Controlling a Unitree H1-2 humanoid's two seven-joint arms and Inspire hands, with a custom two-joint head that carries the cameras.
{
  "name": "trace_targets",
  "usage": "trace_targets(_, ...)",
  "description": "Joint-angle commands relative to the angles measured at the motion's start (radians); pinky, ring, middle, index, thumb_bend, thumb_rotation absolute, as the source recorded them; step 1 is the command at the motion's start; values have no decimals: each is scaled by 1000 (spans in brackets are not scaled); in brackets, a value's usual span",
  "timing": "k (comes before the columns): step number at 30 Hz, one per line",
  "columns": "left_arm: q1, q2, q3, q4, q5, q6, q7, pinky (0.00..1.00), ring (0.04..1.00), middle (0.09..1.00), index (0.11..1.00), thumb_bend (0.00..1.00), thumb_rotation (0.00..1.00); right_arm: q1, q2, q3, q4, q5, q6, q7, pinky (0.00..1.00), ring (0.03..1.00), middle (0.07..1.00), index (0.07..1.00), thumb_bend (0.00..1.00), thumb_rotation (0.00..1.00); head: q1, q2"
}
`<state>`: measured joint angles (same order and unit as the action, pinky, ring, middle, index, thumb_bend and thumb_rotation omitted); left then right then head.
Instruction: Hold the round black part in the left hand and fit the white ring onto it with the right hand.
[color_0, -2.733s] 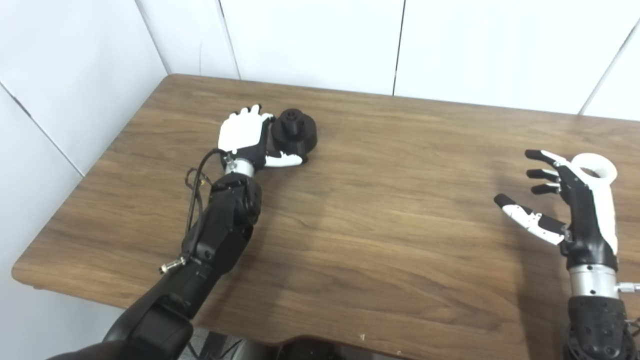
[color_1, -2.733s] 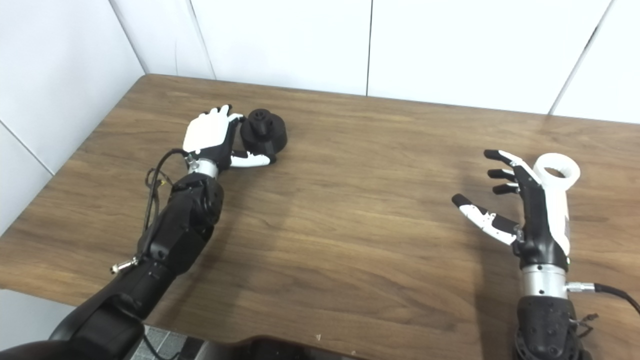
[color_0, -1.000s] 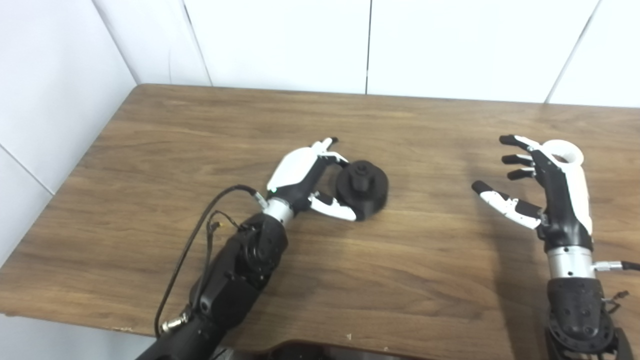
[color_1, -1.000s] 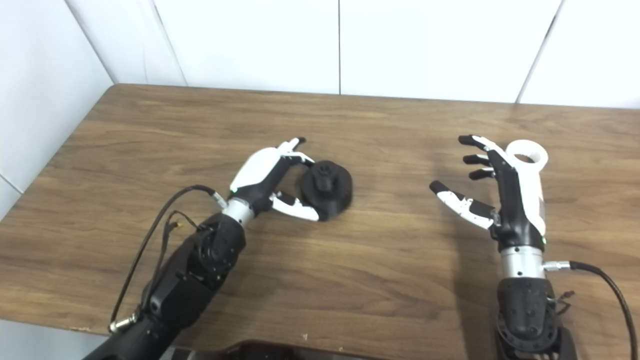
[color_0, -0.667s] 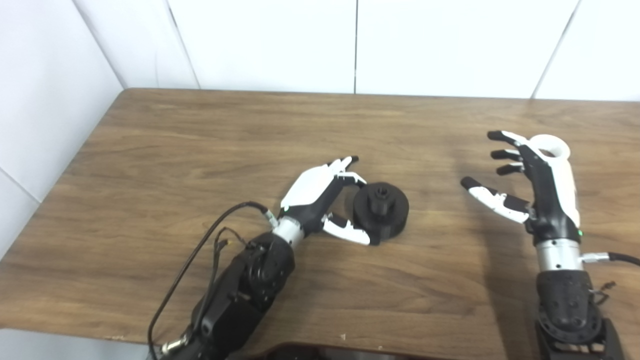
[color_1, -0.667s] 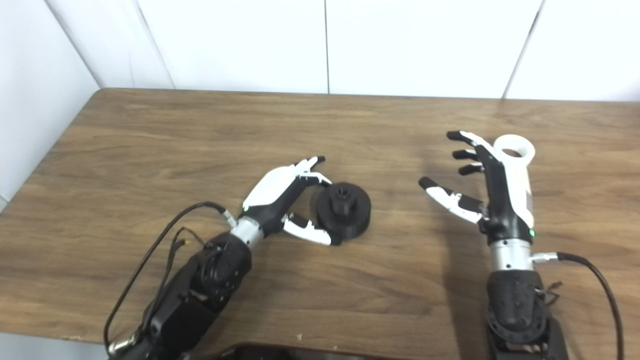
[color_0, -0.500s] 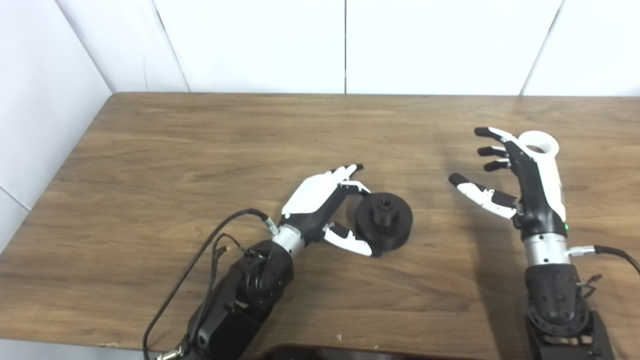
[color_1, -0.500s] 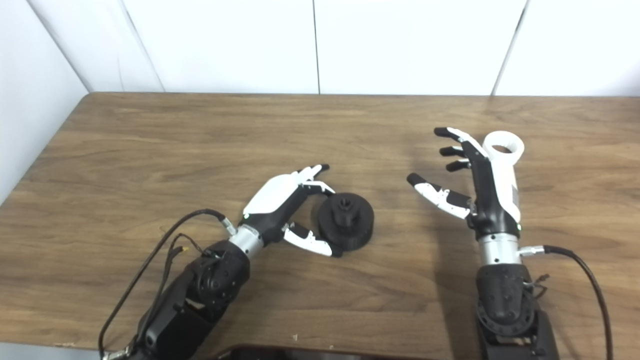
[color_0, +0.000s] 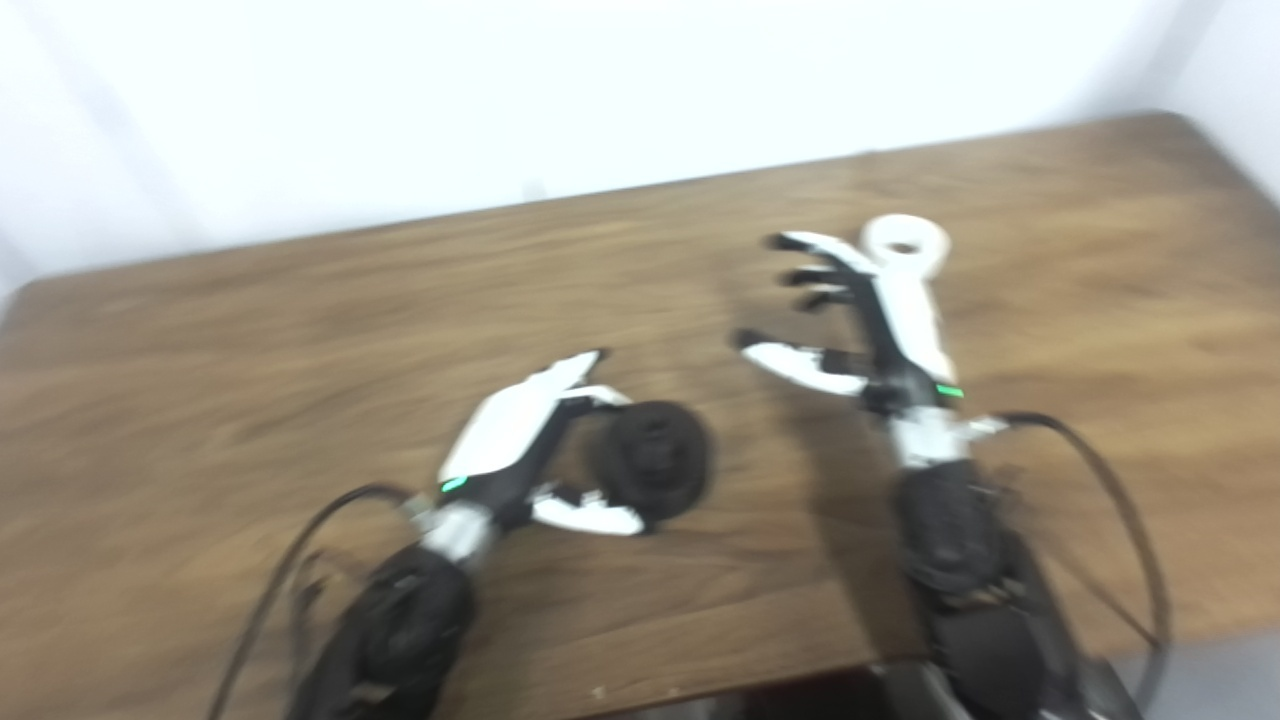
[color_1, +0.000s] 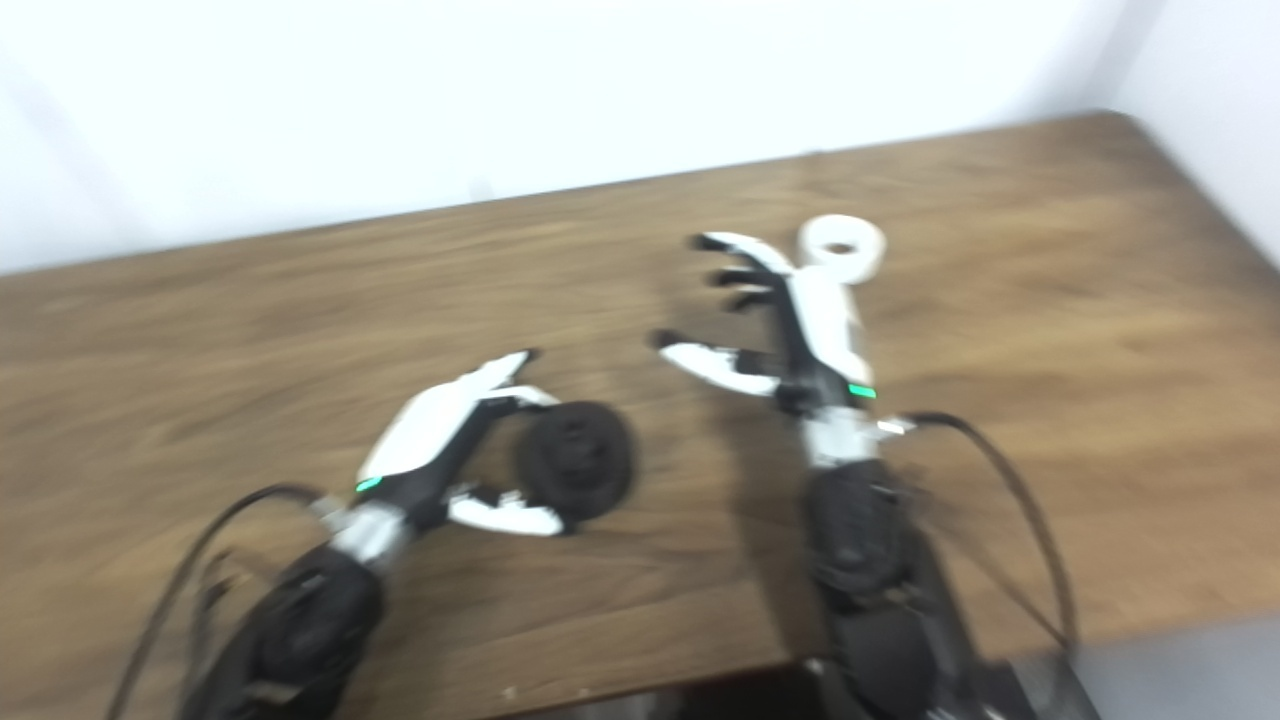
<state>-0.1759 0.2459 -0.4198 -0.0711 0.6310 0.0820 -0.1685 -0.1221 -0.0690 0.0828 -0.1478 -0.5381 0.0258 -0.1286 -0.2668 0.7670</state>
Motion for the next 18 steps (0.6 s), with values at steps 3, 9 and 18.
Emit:
trace_targets(3,-14,25,23,-5,-4,-30,-7,1000,1000,1000,628,944,344,-31,15,0,-20,-8,-21,-31,586,716,840,774,640,296,-6,0)
trace_targets(9,-22,17,31,5,-10,-33,-11,1000,1000,1000,627,939,347,-37,6,-3,-24,-16,-11,-29,606,723,843,781,630,303,-21,-4)
trace_targets(18,-23,13,38,8,-11,-40,-16,1000,1000,1000,625,942,343,-121,-104,-45,-41,-138,45,-13,686,792,831,785,643,355,-34,-10)
